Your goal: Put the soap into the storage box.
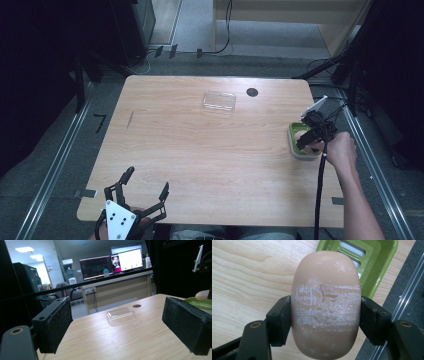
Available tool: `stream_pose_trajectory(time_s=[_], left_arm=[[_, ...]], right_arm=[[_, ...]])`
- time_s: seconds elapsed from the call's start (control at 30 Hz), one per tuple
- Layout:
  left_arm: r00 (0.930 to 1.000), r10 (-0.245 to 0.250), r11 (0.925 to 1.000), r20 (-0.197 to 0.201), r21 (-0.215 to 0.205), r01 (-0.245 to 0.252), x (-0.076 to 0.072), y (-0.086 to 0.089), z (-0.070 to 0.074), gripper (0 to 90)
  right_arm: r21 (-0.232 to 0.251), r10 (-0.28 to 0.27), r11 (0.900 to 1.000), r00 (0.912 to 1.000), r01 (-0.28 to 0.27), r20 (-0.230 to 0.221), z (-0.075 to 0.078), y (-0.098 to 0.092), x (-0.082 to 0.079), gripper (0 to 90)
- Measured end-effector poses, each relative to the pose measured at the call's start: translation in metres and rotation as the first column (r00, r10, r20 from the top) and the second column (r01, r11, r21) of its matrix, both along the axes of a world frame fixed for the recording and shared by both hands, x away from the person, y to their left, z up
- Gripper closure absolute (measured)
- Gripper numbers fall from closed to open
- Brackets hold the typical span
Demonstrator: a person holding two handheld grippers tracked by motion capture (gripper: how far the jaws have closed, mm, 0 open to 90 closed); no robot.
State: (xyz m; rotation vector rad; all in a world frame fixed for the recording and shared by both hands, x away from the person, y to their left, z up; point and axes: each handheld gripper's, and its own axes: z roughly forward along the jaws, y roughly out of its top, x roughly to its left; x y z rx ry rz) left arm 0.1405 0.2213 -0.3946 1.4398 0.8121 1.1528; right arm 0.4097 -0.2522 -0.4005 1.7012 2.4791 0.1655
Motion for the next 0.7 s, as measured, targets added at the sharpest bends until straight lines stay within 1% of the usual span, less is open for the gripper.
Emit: stream_pose_trajectory(time_s=[0.07, 0.1, 0.23, 0.43, 0.7], left_arm=[[1.0, -0.001, 1.0, 0.0, 0.001, 0.001, 0.0, 0.0, 0.0, 9.9], [1.0, 0.0, 1.0, 0.0, 0.0, 0.0, 0.0, 0.0, 0.0, 9.9], [1.0, 0.0, 1.0, 0.0, 0.0, 0.0, 0.0, 0.0, 0.0, 9.9], [1.0, 0.0, 1.0, 0.001, -0.004, 0.0, 0.0, 0.0, 0.0, 9.9], [1.0, -0.001, 1.0, 0.0, 0.001, 0.001, 0.0, 0.0, 0.0, 9.9]], right_arm=[[0.008, -0.016, 1.0, 0.9999, 0.016, 0.002, 0.0, -0.001, 0.003, 33.5], [0.005, -0.012, 1.0, 0.9999, 0.012, 0.003, 0.0, -0.002, 0.004, 33.5], [0.014, -0.023, 1.0, 0.9997, 0.023, 0.001, -0.002, -0.004, 0.008, 33.5], [0.027, -0.05, 0.998, 0.9987, 0.05, -0.001, -0.005, -0.007, 0.014, 33.5], [0.047, -0.085, 0.995, 0.9963, 0.086, -0.008, -0.01, -0.014, 0.02, 33.5]])
